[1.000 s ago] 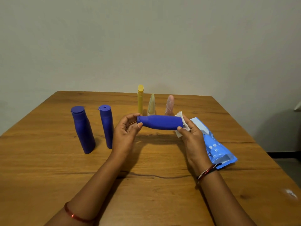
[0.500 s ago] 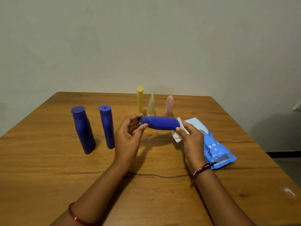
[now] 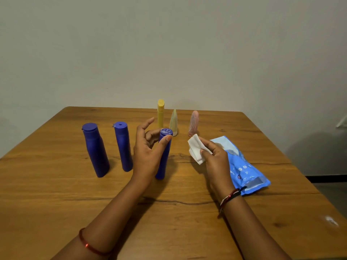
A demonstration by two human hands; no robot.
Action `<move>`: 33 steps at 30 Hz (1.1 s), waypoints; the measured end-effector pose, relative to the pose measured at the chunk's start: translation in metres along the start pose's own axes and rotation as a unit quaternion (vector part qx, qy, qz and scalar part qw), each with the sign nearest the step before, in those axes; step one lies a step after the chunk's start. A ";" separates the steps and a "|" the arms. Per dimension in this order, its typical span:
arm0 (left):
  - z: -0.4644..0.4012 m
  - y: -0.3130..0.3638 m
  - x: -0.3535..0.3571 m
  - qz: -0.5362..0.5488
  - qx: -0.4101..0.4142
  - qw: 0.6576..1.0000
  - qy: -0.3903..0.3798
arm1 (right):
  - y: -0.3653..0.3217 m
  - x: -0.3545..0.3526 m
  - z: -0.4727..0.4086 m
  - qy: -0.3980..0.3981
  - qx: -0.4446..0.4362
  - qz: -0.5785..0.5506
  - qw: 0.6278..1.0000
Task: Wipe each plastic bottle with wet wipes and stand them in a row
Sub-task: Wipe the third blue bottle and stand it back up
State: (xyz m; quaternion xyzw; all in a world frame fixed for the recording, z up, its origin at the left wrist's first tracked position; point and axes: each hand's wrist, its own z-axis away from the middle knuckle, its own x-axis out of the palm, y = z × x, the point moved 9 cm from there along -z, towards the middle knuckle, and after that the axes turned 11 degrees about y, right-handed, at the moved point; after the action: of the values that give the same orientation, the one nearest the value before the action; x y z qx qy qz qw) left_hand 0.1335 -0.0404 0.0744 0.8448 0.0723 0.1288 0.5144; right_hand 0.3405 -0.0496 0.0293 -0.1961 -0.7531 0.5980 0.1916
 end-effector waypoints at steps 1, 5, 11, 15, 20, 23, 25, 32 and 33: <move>0.001 -0.001 0.001 0.001 -0.004 1.000 -0.007 | -0.006 0.002 0.001 -0.008 -0.019 0.006 1.000; 0.002 -0.003 0.001 0.022 -0.008 0.999 -0.023 | -0.057 0.020 0.005 -0.042 -0.154 0.048 0.986; 0.000 -0.002 -0.001 0.034 0.002 0.998 -0.045 | -0.112 0.066 0.026 -0.154 -0.380 0.172 0.895; 0.001 -0.002 -0.001 0.049 -0.001 0.997 -0.052 | -0.103 0.081 0.045 -0.250 -0.374 0.213 0.867; 0.002 0.000 0.002 0.031 0.011 0.997 -0.067 | -0.099 0.076 0.047 -0.240 -0.401 0.230 0.854; 0.002 -0.003 0.004 0.027 0.008 0.997 -0.071 | -0.098 0.070 0.045 -0.231 -0.400 0.231 0.856; 0.002 -0.005 0.005 0.033 -0.006 0.997 -0.070 | -0.099 0.065 0.044 -0.227 -0.401 0.223 0.859; 0.002 -0.008 0.005 0.035 -0.021 0.997 -0.060 | -0.101 0.051 0.040 -0.210 -0.423 0.212 0.855; 0.003 -0.007 0.005 0.033 -0.021 0.997 -0.060 | -0.103 0.048 0.039 -0.208 -0.425 0.216 0.854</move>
State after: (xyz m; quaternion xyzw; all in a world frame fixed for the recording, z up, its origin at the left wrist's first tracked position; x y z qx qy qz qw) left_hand 0.1388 -0.0380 0.0673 0.8417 0.0104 0.0965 0.5312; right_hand 0.2722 -0.0782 0.1245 -0.2873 -0.8948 0.2728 -0.2057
